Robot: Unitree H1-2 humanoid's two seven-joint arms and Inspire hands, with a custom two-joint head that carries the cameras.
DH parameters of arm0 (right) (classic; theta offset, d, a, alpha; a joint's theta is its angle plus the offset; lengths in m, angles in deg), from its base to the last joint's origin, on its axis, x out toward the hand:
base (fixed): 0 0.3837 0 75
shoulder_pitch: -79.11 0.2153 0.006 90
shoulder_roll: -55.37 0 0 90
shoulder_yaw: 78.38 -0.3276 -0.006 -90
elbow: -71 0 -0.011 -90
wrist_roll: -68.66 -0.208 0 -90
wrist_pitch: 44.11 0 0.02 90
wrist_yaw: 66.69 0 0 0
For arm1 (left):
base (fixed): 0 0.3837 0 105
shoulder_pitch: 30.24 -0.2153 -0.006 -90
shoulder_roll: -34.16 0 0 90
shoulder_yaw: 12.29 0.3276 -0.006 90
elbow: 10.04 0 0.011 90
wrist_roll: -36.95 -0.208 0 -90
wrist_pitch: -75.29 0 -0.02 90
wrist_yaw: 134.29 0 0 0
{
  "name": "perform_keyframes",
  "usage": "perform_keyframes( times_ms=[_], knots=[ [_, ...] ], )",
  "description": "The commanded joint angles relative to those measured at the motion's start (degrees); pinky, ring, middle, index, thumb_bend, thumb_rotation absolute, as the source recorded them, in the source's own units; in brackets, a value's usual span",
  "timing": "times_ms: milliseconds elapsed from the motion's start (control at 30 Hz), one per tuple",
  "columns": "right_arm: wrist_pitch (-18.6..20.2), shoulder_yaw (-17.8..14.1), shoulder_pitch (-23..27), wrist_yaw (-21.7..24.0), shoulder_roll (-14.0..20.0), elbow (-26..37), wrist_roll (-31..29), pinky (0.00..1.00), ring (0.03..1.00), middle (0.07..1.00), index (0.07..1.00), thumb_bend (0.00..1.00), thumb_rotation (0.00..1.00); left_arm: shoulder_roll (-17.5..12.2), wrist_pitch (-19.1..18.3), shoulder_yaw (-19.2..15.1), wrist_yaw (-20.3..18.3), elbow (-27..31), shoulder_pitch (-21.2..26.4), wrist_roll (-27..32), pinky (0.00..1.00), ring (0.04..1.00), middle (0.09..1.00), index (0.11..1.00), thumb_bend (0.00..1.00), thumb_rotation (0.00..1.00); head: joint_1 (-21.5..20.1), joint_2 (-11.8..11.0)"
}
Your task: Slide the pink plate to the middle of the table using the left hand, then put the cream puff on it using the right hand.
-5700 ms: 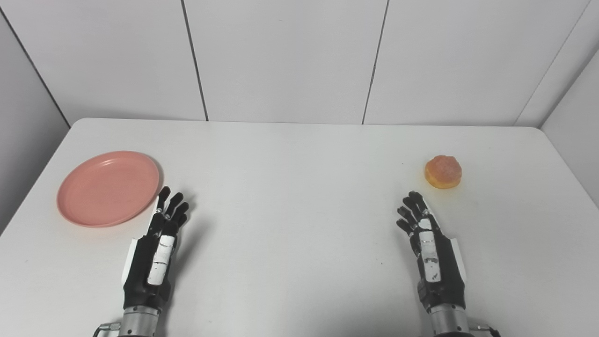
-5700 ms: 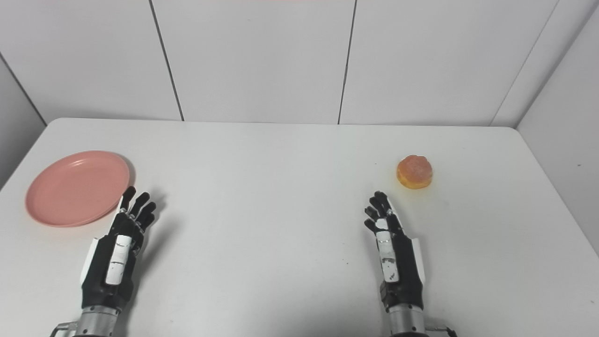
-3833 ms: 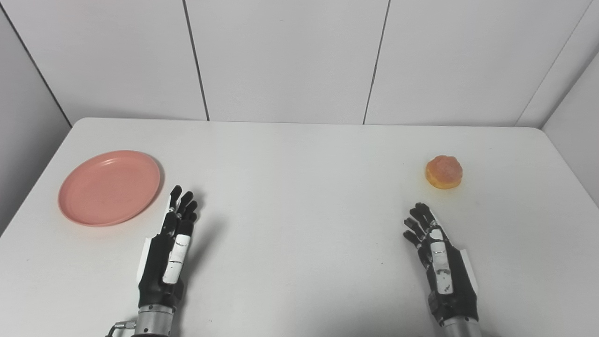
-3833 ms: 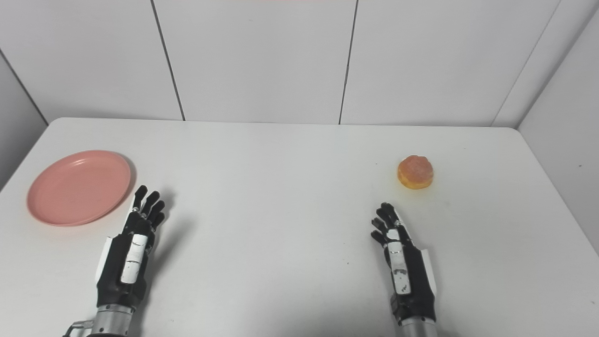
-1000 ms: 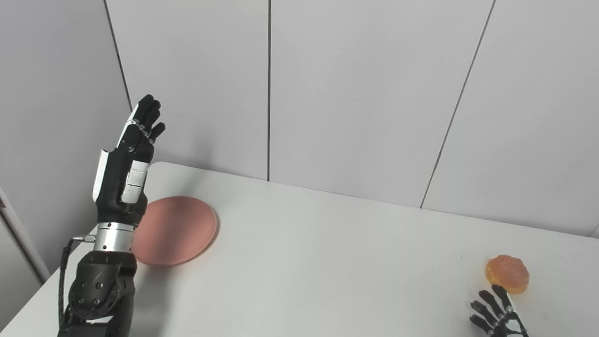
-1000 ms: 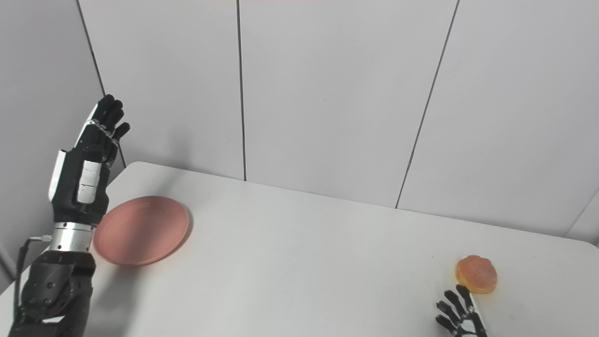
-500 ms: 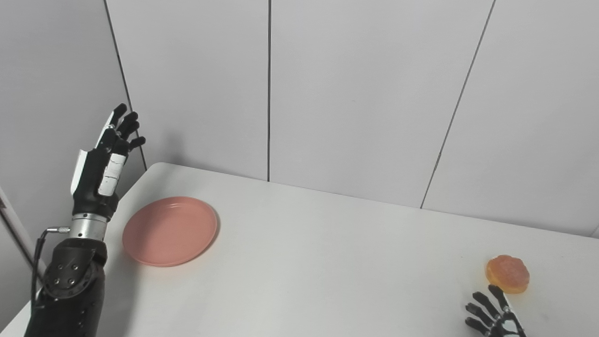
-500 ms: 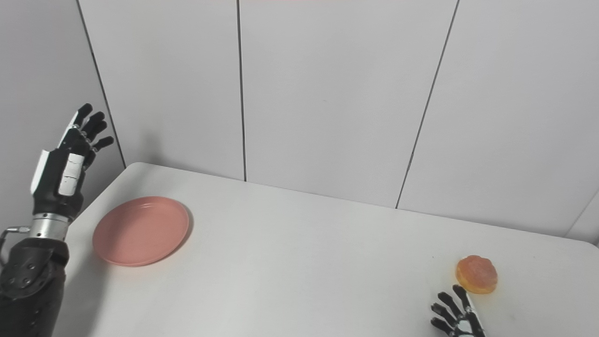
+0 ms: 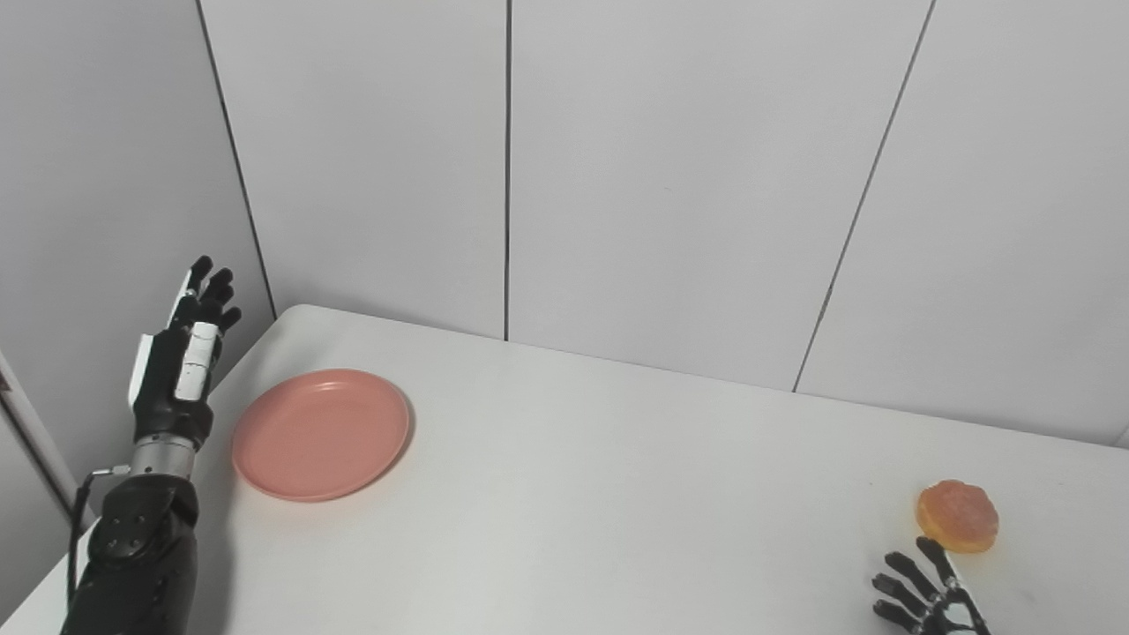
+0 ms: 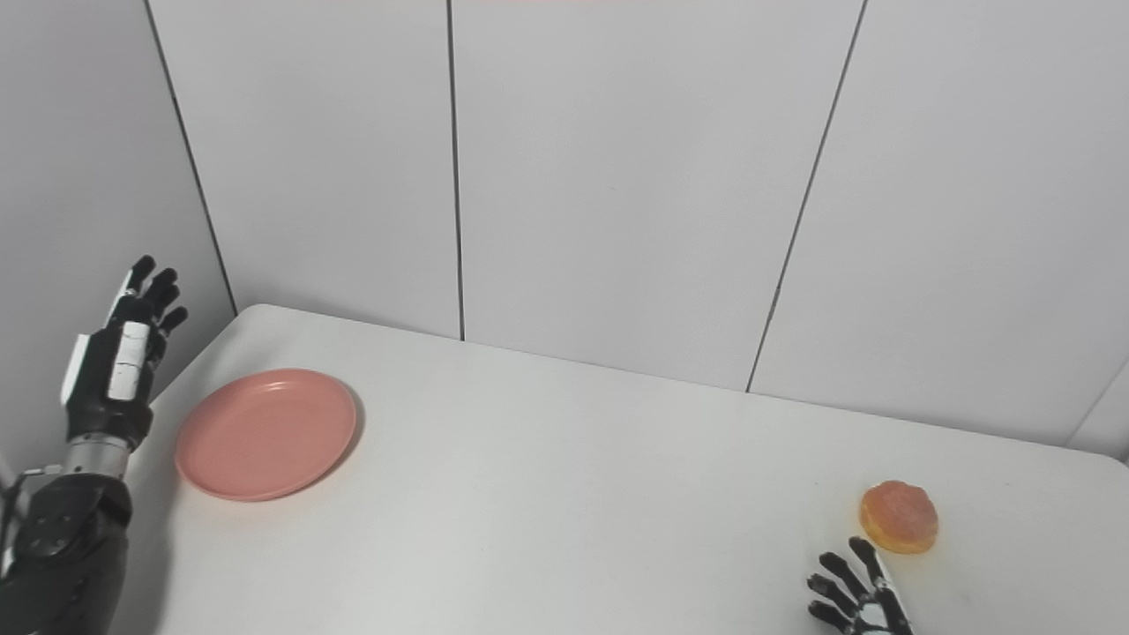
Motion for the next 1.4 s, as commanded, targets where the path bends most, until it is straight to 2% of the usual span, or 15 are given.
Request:
perform_keyframes(
  times_ms=[0,200,367,567,733,833,933,1033,1133,1367],
  knots=[
    [0.7,0.6,-4.4,0.3,-0.6,-2.8,-0.4,0.77,0.804,0.855,0.933,0.85,1.0,-2.0,2.5,-0.7,-0.3,-0.7,3.3,0.4,0.88,0.958,0.941,0.961,1.0,0.84,0.1,0.1],
    [1.5,0.6,-4.6,0.9,-0.4,-2.5,-0.8,0.77,0.803,0.857,0.939,0.85,1.0,-1.7,1.0,-2.1,-1.6,-7.0,5.0,4.3,0.87,0.955,0.925,0.941,0.98,0.84,0.1,0.5],
    [1.7,0.7,-4.8,0.9,-0.2,-2.3,-0.7,0.77,0.793,0.843,0.935,0.86,1.0,-1.5,-0.2,-2.9,-3.8,-10.4,5.9,7.0,0.97,0.973,0.952,0.974,1.0,0.83,0.1,0.6],
    [1.9,0.9,-4.7,0.9,-0.1,-2.0,-0.4,0.76,0.784,0.832,0.933,0.86,1.0,-2.0,0.4,-2.8,-5.2,-13.9,6.8,7.1,0.97,0.951,0.93,0.949,1.0,0.8,-0.1,1.0],
    [2.2,1.1,-5.0,0.7,-0.1,-1.4,0.0,0.75,0.776,0.823,0.929,0.86,1.0,-2.0,-0.9,-3.5,-4.7,-14.5,6.7,7.5,0.96,0.938,0.9,0.937,1.0,0.79,-0.2,1.4],
    [2.6,1.2,-5.1,0.7,0.0,-0.9,0.3,0.75,0.771,0.823,0.931,0.85,1.0,-2.1,0.1,-3.5,-7.0,-16.6,6.4,8.4,0.94,0.93,0.887,0.932,1.0,0.77,-0.4,1.8],
    [2.6,1.3,-5.1,0.9,0.2,-0.8,0.3,0.74,0.769,0.822,0.934,0.85,1.0,-2.6,1.8,-2.6,-8.5,-20.5,6.9,7.2,0.91,0.928,0.875,0.939,1.0,0.76,-0.4,2.1],
    [2.8,1.3,-5.1,0.9,0.4,-0.8,0.4,0.73,0.765,0.819,0.934,0.85,1.0,-2.6,2.6,-1.0,-8.2,-21.6,6.5,4.6,0.86,0.903,0.873,0.924,1.0,0.78,-0.4,2.2],
    [2.9,1.3,-5.1,0.8,0.4,-0.7,0.3,0.73,0.762,0.816,0.936,0.85,1.0,-2.5,2.7,-0.8,-8.3,-23.3,6.6,3.5,0.91,0.891,0.85,0.921,1.0,0.8,-0.4,2.4],
    [3.2,1.5,-5.0,0.8,0.4,-0.5,0.6,0.72,0.755,0.808,0.933,0.86,1.0,-2.1,2.7,-1.1,-10.0,-26.7,7.0,3.3,0.9,0.912,0.878,0.925,1.0,0.81,-0.7,2.7]
  ],
)
